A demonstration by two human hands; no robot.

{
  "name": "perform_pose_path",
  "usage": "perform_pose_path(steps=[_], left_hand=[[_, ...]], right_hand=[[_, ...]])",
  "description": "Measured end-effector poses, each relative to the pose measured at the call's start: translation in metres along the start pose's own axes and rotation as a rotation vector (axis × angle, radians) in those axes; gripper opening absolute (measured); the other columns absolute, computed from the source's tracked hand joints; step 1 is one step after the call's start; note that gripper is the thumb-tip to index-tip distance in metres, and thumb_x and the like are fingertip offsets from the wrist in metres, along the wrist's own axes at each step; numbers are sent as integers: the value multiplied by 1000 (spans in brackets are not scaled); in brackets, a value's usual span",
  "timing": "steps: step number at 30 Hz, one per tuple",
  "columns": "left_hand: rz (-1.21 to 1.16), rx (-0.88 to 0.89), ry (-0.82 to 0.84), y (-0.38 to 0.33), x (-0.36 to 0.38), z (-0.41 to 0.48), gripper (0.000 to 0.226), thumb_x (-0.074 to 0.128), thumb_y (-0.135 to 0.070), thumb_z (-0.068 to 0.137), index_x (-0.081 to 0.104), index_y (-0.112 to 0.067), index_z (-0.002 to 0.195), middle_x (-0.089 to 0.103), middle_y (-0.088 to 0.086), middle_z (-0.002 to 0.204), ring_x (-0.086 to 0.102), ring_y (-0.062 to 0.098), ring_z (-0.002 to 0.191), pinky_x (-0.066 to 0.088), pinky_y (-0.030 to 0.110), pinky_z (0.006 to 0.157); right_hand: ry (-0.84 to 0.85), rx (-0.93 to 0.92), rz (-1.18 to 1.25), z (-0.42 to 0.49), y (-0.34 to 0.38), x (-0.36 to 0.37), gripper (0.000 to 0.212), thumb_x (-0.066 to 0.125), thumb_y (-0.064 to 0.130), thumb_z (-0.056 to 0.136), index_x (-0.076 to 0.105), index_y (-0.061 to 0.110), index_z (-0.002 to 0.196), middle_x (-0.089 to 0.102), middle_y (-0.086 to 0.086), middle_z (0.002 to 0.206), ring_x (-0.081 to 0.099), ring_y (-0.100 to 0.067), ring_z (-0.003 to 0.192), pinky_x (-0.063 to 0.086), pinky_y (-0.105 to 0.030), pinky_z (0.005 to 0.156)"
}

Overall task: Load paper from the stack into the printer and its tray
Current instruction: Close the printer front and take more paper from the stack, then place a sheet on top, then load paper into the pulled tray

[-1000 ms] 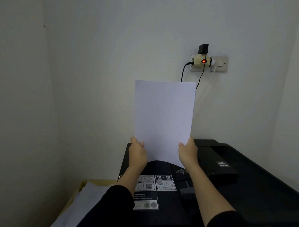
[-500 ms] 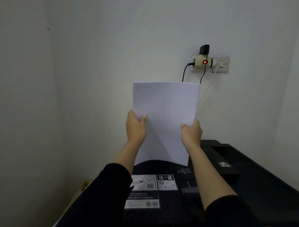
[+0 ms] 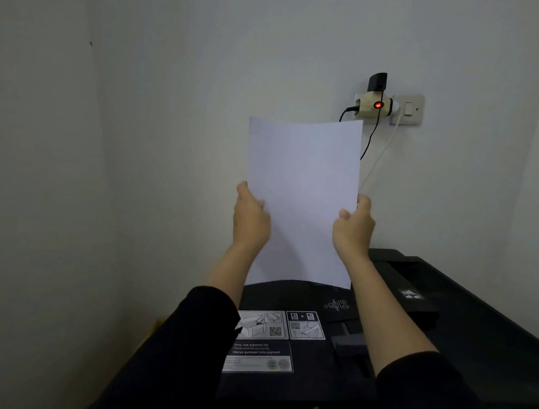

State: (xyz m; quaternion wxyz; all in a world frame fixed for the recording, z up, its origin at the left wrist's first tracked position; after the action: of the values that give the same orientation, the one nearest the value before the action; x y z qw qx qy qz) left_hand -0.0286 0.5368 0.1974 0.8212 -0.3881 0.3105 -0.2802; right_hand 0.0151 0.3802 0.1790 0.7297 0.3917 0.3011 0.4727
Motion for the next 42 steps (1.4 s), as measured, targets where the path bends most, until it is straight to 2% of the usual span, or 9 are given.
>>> perform_pose_path(steps=[4, 7, 13, 21, 26, 28, 32, 37, 42], left_hand=[[76, 12, -40, 0, -11, 7, 45, 42, 2, 96, 36, -5, 141, 51, 15, 134, 54, 28, 120, 44, 32, 97], [284, -56, 20, 18, -11, 6, 31, 49, -4, 95, 52, 2, 126, 59, 19, 126, 56, 34, 117, 46, 33, 94], [433, -293, 208, 82, 5, -27, 27, 48, 0, 92, 62, 9, 113, 65, 25, 115, 62, 37, 108, 49, 33, 81], [779, -255, 240, 86, 12, -42, 28, 49, -9, 93, 61, -3, 117, 62, 12, 124, 59, 27, 116, 49, 31, 90], [862, -356, 218, 79, 17, -50, 49, 51, -16, 91, 40, -3, 137, 40, 15, 138, 37, 33, 129, 38, 48, 105], [842, -255, 165, 67, 22, -54, 46, 53, -20, 91, 40, -4, 133, 39, 14, 136, 38, 32, 126, 39, 45, 99], [681, -19, 57, 26, 31, -65, 40, 54, -20, 93, 42, -7, 129, 37, 13, 140, 36, 32, 128, 38, 42, 98], [436, 189, 78, -10, 50, -129, 51, 53, -24, 95, 36, -7, 140, 33, 12, 147, 31, 29, 134, 36, 38, 104], [286, 267, 157, -5, 75, -220, 44, 56, -18, 92, 47, -3, 132, 44, 13, 139, 37, 29, 128, 37, 35, 102]], right_hand=[[1, 18, -56, 4, 1, 0, 36, 39, -8, 89, 48, 2, 123, 56, -10, 102, 57, -21, 81, 45, -25, 62], [108, 121, -176, 1, -16, 5, 22, 40, -11, 83, 48, 9, 77, 47, -6, 78, 38, -12, 54, 32, -19, 46], [286, 333, -372, -25, -61, 13, 34, 46, -6, 88, 33, 10, 61, 39, -4, 69, 37, -13, 54, 38, -27, 55], [358, 298, -579, -42, -74, 15, 35, 48, -2, 89, 33, 10, 60, 42, -3, 67, 48, -22, 66, 40, -28, 64], [340, 246, -656, -47, -64, 9, 27, 49, 4, 90, 40, 10, 65, 61, -17, 99, 53, -27, 82, 46, -33, 74], [321, 228, -663, -47, -58, 4, 9, 48, 4, 90, 56, 3, 85, 62, -18, 111, 58, -32, 95, 49, -37, 87], [257, 124, -619, -51, -45, -14, 34, 46, 2, 91, 56, 0, 123, 58, -20, 127, 53, -38, 117, 45, -44, 99], [147, -10, -490, -76, -49, -58, 36, 46, 4, 93, 57, 3, 127, 62, -15, 123, 55, -30, 116, 48, -42, 98], [25, -78, -424, -115, -65, -114, 29, 49, 10, 93, 62, 6, 119, 65, -10, 115, 56, -25, 112, 49, -40, 96]])
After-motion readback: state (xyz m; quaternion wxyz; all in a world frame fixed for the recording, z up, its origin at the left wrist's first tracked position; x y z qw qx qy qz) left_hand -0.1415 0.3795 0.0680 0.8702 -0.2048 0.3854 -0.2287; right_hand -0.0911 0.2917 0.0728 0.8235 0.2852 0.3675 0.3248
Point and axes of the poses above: each hand's wrist, its own z-axis towards the middle knuckle, its own x-axis out of the palm, y = z × x, the point moved 1 cm from there along z, towards the middle knuckle
